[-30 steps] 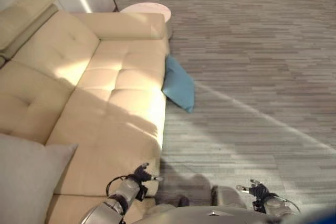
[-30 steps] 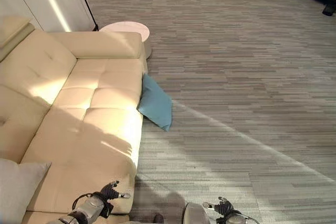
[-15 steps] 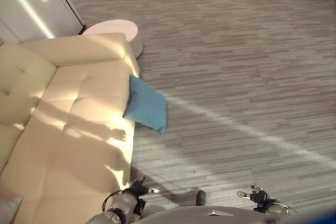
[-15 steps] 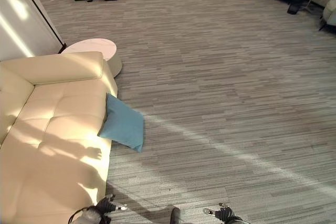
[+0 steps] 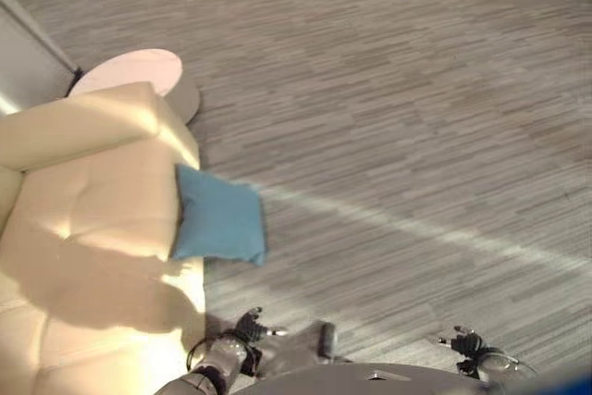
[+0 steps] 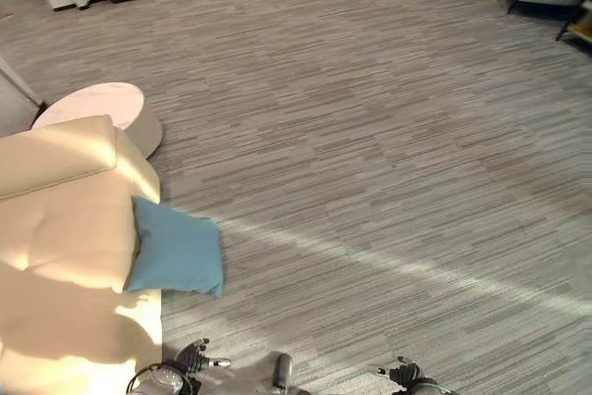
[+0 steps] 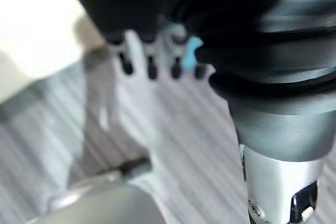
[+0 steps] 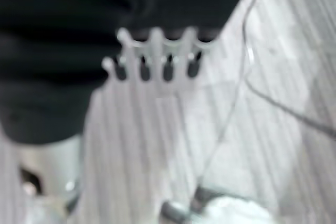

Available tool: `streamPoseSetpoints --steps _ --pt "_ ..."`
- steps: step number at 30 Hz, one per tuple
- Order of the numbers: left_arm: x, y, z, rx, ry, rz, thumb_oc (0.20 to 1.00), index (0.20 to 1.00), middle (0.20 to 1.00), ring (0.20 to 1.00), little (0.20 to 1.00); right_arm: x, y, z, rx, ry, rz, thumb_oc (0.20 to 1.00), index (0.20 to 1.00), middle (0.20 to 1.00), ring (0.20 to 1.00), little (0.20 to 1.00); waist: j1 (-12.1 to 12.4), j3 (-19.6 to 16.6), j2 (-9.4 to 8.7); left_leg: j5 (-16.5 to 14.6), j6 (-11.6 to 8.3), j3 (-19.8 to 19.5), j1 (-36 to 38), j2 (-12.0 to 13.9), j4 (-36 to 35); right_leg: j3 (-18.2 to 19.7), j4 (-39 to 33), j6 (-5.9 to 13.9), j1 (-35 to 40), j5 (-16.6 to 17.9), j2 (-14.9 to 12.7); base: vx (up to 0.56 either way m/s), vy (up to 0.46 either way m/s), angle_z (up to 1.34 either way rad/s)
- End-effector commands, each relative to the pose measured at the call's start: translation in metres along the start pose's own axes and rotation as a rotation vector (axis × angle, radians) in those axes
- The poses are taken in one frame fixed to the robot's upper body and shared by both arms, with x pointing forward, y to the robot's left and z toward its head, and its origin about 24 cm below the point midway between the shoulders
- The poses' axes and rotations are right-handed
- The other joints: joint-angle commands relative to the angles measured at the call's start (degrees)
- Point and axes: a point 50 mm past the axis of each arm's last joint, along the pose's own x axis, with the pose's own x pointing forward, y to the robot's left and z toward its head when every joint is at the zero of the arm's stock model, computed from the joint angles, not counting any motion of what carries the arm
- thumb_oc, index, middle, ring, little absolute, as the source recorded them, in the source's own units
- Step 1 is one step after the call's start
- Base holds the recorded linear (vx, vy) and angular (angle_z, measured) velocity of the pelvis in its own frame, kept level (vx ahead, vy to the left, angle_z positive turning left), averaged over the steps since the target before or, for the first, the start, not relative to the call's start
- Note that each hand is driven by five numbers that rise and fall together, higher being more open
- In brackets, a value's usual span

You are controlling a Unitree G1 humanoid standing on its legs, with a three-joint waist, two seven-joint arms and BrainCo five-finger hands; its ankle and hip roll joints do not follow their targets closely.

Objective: Pick up all the scattered cushions and arrange them neatly on the sofa.

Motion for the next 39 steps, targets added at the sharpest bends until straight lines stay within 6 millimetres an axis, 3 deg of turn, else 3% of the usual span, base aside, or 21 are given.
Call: streamPoseSetpoints --steps 1,3,4,7,8,10,11,13,15,16,19,21,22,24,29,30,31,32,35,37,39 --pt "0.003 -0.004 0.013 0.008 -0.026 -0.008 1.0 1.0 1.0 1.0 1.0 0.001 -0.012 0.014 0.008 -0.066 -0.022 1.0 1.0 1.0 1.0 1.0 1.5 -1.0 -0.61 -5.2 -3.31 -3.4 -2.4 -3.8 7.5 4.6 -0.2 3.99 -3.7 7.7 -8.8 0.19 -0.035 0.29" --pt "0.003 -0.002 0.013 0.017 -0.029 -0.001 1.0 1.0 1.0 1.0 1.0 0.001 -0.012 0.018 0.006 -0.08 -0.018 1.0 1.0 1.0 1.0 1.0 1.1 -1.2 -0.34 -6.0 -3.4 -4.7 -0.7 -3.8 6.6 4.5 -5.3 2.78 -6.0 6.4 -8.5 0.36 -0.147 0.59" --pt "0.003 -0.002 0.017 0.023 -0.043 0.002 1.0 1.0 1.0 1.0 1.0 0.001 -0.009 0.025 0.007 -0.112 -0.009 1.0 1.0 1.0 1.0 1.0 0.0 -1.6 -0.91 -7.3 -4.06 -6.3 1.4 -4.2 5.5 6.6 -18.7 2.69 -7.2 9.5 -8.3 0.36 -0.214 0.38" --pt "0.003 -0.002 0.016 0.02 -0.04 0.002 1.0 1.0 1.0 1.0 1.0 0.002 -0.006 0.028 -0.004 -0.116 -0.002 1.0 1.0 1.0 1.0 1.0 -0.6 -1.7 -1.02 -8.0 -4.71 -7.3 2.4 -3.8 5.5 7.5 -19.9 3.14 -7.7 10.7 -8.0 0.27 -0.222 0.4" --pt "0.003 -0.004 0.012 0.019 -0.026 -0.006 1.0 1.0 1.0 1.0 1.0 0.002 -0.002 0.025 -0.025 -0.106 0.013 1.0 1.0 1.0 1.0 1.0 -0.6 -2.8 -1.54 -8.9 -5.43 -7.7 2.6 -3.4 6.0 8.0 -23.8 2.45 -5.3 10.3 -8.4 0.19 -0.198 0.61" --pt "0.002 -0.007 0.011 0.019 -0.021 -0.013 1.0 1.0 1.0 1.0 1.0 0.002 -0.002 0.023 -0.018 -0.1 0.011 1.0 1.0 1.0 1.0 1.0 -0.2 -3.4 -1.99 -9.0 -6.72 -8.0 1.8 -2.8 8.5 8.3 -24.8 1.69 -3.0 9.8 -8.2 0.22 -0.297 0.81" --pt "0.003 -0.006 0.012 0.027 -0.022 -0.016 1.0 1.0 1.0 1.0 1.0 0.002 -0.001 0.023 0.005 -0.102 0.009 1.0 1.0 1.0 1.0 1.0 -0.1 -3.4 -2.82 -7.3 -8.73 -5.8 -0.1 -1.2 13.5 6.7 -25.6 1.05 -0.8 9.1 -8.6 0.17 -0.305 0.69" --pt "0.003 -0.006 0.017 0.036 -0.036 -0.018 1.0 1.0 1.0 1.0 1.0 0.001 -0.002 0.023 0.018 -0.1 0.002 1.0 1.0 1.0 1.0 1.0 0.2 -2.5 -3.47 -5.4 -9.81 -5.0 -3.3 -1.1 20.2 5.8 -25.7 0.47 1.2 8.6 -9.0 0.12 -0.232 0.59" --pt "0.004 -0.003 0.022 0.035 -0.052 -0.008 1.0 1.0 1.0 1.0 1.0 0.001 -0.004 0.022 0.032 -0.101 -0.007 1.0 1.0 1.0 1.0 1.0 0.5 -1.6 -4.44 -4.0 -9.99 -1.6 -6.3 -0.1 25.3 4.5 -25.7 -0.09 2.8 8.2 -9.6 0.06 -0.14 0.56" --pt "0.004 -0.003 0.022 0.035 -0.052 -0.008 1.0 1.0 1.0 1.0 1.0 0.001 -0.004 0.022 0.032 -0.101 -0.007 1.0 1.0 1.0 1.0 1.0 0.5 -1.6 -4.44 -4.0 -9.99 -1.6 -6.3 -0.1 25.3 4.5 -25.7 -0.09 2.8 8.2 -9.6 0.1 -0.135 0.29" --pt "0.003 -0.007 0.018 0.055 -0.04 -0.023 1.0 1.0 1.0 1.0 1.0 0.0 -0.007 0.014 0.045 -0.078 -0.019 1.0 1.0 1.0 1.0 1.0 0.0 -2.1 -4.74 -5.9 -9.12 7.4 -8.0 1.5 16.0 1.4 -28.0 -0.1 5.5 7.0 -10.1 0.13 -0.098 0.31" --pt "0.003 -0.009 0.017 0.068 -0.038 -0.029 1.0 1.0 1.0 1.0 1.0 0.0 -0.008 0.01 0.057 -0.07 -0.026 1.0 1.0 1.0 1.0 1.0 -0.5 -2.6 -3.98 -3.8 -8.83 11.6 -8.1 2.1 10.6 -0.2 -28.6 0.16 6.3 6.3 -9.4 0.12 -0.045 0.51" --pt "0.003 -0.012 0.017 0.069 -0.037 -0.036 1.0 1.0 1.0 1.0 1.0 0.0 -0.008 0.009 0.056 -0.065 -0.028 1.0 1.0 1.0 1.0 1.0 -0.4 -2.6 -3.63 -3.2 -8.61 12.1 -7.9 1.0 9.5 -0.8 -28.4 0.08 6.5 6.0 -8.7 0.13 -0.036 0.51" --pt "0.002 -0.011 0.013 0.045 -0.027 -0.034 1.0 1.0 1.0 1.0 1.0 0.001 -0.003 0.013 0.02 -0.07 -0.005 1.0 1.0 1.0 1.0 1.0 0.6 -2.7 -3.62 -4.9 -8.23 8.7 -7.1 -0.9 10.8 -0.4 -26.6 0.56 6.4 5.1 -8.9 0.18 0.003 0.18" --pt "0.002 -0.007 0.009 0.023 -0.01 -0.027 1.0 1.0 1.0 1.0 1.0 0.001 -0.001 0.017 0.002 -0.084 0.007 1.0 1.0 1.0 1.0 1.0 2.1 -3.0 -3.02 -5.7 -5.76 7.1 -4.2 -1.3 7.9 -1.8 -17.4 2.19 4.7 4.4 -10.4 0.18 0.077 -0.1" --pt "0.003 -0.004 0.01 0.029 -0.015 -0.025 1.0 1.0 1.0 1.0 1.0 0.002 0.0 0.024 -0.015 -0.101 0.013 1.0 1.0 1.0 1.0 1.0 2.0 -2.2 -2.49 -5.6 -4.6 6.2 -2.6 -1.3 6.9 -2.9 -7.4 4.31 0.6 7.4 -11.9 0.12 0.103 0.23" --pt "0.003 -0.001 0.012 0.028 -0.021 -0.015 1.0 1.0 1.0 1.0 1.0 0.002 0.001 0.023 -0.015 -0.1 0.015 1.0 1.0 1.0 1.0 1.0 1.7 -1.8 -2.3 -5.5 -4.29 5.0 -2.0 -1.3 6.6 -2.8 -3.6 4.64 -0.6 8.0 -12.0 0.22 0.103 0.57" --pt "0.003 0.002 0.012 0.031 -0.022 -0.005 1.0 1.0 1.0 1.0 1.0 0.002 0.002 0.023 -0.005 -0.102 0.017 1.0 1.0 1.0 1.0 1.0 1.0 -1.6 -2.21 -5.6 -4.31 2.1 -0.8 -1.3 6.1 -0.7 -2.6 3.89 -3.2 8.1 -10.2 0.2 0.014 0.63" --pt "0.003 0.005 0.011 0.029 -0.02 0.002 1.0 1.0 1.0 1.0 1.0 0.002 0.002 0.022 -0.001 -0.101 0.021 1.0 1.0 1.0 1.0 1.0 0.7 -1.8 -2.46 -5.8 -4.54 0.4 0.2 -1.6 5.8 1.0 -5.7 3.14 -4.1 7.3 -9.0 0.14 -0.041 0.91" --pt "0.002 0.007 0.004 0.029 0.001 0.004 1.0 1.0 1.0 1.0 1.0 0.002 0.001 0.026 0.002 -0.116 0.024 1.0 1.0 1.0 1.0 1.0 0.6 -2.2 -2.74 -6.1 -4.79 -1.6 0.8 -2.0 5.1 3.9 -13.5 2.18 -4.8 7.1 -8.0 0.23 -0.148 0.71" --pt "0.0 0.006 -0.007 0.033 0.031 -0.001 1.0 1.0 1.0 1.0 1.0 0.002 0.002 0.027 0.015 -0.124 0.033 1.0 1.0 1.0 1.0 1.0 -0.5 -2.2 -3.47 -6.9 -5.32 -6.4 1.9 -2.9 5.3 12.9 -19.1 2.57 -7.2 9.9 -4.6 0.25 -0.214 0.63"
